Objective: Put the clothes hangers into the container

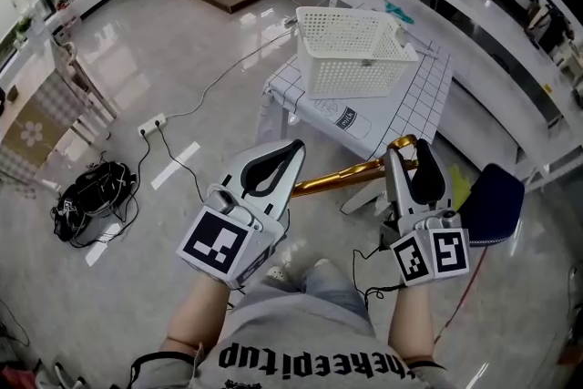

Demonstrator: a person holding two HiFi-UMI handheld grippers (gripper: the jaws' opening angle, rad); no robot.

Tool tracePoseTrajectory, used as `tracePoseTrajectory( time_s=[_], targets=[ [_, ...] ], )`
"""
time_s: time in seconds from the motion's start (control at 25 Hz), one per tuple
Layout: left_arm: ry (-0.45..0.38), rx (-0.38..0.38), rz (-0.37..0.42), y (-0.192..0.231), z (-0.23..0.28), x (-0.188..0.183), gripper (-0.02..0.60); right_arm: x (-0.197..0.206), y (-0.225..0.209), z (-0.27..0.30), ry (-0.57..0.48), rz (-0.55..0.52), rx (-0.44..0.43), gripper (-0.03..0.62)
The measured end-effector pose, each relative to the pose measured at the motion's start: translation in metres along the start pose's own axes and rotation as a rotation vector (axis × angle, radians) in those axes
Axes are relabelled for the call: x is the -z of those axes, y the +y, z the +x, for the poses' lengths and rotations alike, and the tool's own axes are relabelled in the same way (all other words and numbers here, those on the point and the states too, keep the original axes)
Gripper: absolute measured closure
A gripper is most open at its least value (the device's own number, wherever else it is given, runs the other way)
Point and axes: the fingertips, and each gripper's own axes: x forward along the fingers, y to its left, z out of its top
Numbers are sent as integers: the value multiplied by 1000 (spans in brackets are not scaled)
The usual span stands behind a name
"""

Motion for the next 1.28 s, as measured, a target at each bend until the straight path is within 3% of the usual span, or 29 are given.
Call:
tracePoseTrajectory(
  time_s=[0.28, 0.52, 1.28],
  targets=[
    [1, 9, -3, 4, 9, 1, 568, -6, -19, 4, -12, -8, 43, 358],
    [6, -27, 7, 12, 32, 2, 568, -2, -43, 24, -20, 8, 28, 358],
    [7, -158, 9, 40, 165, 10, 568, -8, -174, 139, -53, 4, -56, 359]
  ],
)
